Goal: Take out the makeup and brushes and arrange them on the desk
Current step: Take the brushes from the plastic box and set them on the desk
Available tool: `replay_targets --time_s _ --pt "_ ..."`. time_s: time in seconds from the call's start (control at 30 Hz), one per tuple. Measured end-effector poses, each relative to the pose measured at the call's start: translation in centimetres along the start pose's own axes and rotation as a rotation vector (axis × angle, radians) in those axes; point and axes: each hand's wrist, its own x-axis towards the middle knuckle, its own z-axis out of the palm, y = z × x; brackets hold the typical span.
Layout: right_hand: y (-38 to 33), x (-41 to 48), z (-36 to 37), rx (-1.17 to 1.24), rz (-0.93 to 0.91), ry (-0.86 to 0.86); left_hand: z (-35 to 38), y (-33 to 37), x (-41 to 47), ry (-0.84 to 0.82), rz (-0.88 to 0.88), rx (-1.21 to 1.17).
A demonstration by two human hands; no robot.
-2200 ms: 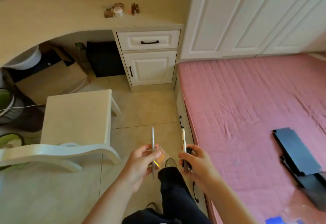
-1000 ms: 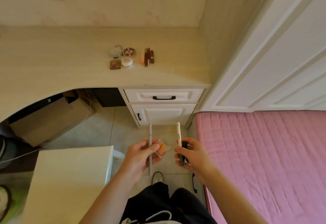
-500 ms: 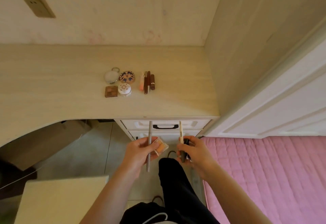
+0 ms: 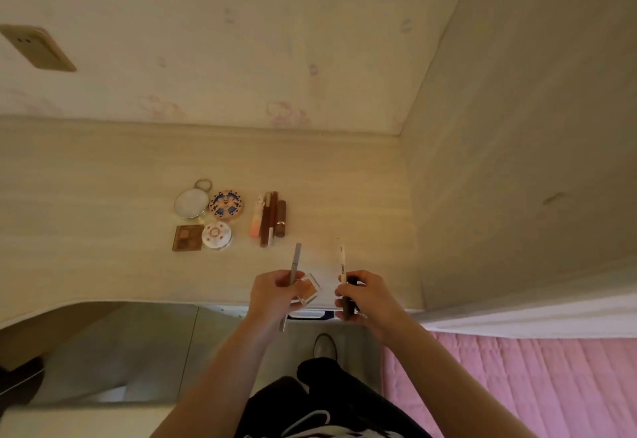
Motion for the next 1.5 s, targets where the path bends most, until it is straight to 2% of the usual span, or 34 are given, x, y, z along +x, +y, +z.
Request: replay_targets --time_s 0.27,0.63,0.93,1.5 --pt "-3.1 5.3 0.7 -0.051 0.076 0.024 2.6 2.3 5.9 0.024 -0.052 0.042" --pt "-5.9 8.9 1.8 -0.205 0.1 0.112 4.3 5.3 10.9 -0.074 0.107 0.401" --pt "-7.7 11.3 2.6 -0.192 0.102 0.106 5.7 6.9 13.5 -0.12 0.121 0.505" --pt "-9.0 13.3 4.0 -0.227 0.064 0.109 4.4 7.4 15.4 -0.18 0.091 0.386"
